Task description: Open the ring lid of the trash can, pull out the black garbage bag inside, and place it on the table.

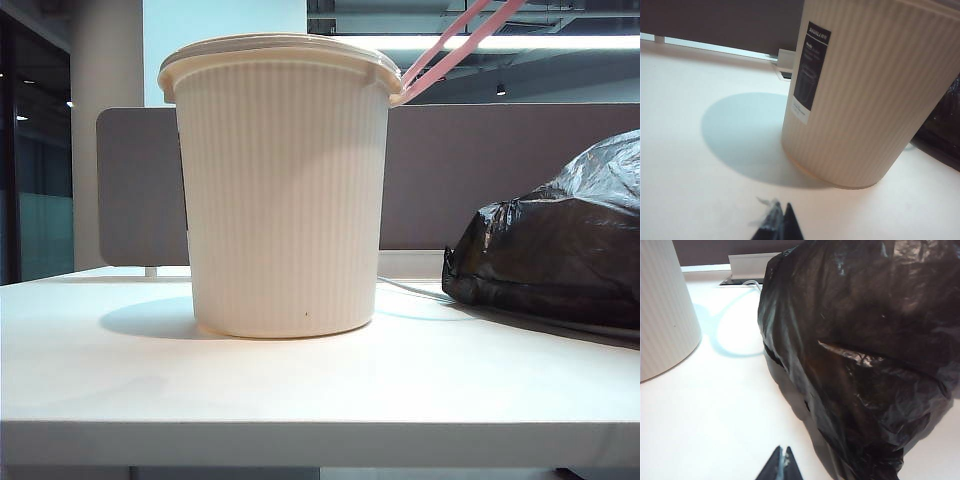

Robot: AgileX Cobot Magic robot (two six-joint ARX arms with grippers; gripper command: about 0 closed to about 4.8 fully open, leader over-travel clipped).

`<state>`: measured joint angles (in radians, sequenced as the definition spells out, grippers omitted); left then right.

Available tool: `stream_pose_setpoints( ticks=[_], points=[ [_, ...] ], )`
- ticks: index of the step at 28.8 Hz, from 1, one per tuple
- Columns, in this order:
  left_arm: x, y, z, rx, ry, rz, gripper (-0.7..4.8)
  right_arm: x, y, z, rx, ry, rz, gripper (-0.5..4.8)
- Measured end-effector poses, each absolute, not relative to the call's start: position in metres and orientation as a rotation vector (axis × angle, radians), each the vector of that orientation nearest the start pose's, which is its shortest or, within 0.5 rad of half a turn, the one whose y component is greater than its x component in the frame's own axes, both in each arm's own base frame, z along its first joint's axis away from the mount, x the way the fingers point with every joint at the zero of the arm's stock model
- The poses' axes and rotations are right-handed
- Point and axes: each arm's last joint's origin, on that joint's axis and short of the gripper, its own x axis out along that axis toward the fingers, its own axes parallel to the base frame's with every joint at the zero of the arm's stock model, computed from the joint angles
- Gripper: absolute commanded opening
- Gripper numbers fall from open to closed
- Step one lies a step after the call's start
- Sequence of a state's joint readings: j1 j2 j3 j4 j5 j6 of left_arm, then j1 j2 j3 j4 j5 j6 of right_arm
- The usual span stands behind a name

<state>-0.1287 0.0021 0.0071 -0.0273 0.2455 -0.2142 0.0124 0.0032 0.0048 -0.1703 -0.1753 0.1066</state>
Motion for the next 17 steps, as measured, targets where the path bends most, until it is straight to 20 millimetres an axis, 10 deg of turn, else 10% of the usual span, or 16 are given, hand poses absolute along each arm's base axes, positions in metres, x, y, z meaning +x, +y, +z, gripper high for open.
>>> stream_pose_setpoints(
  ticks=[17],
  points=[
    [0.0949,-0.0192,0.1632,-0.11,0.042,-0.368,-0.06,0.0959,0.0028,0.1486,0.123,0.176,0.142,-0.01]
  ],
)
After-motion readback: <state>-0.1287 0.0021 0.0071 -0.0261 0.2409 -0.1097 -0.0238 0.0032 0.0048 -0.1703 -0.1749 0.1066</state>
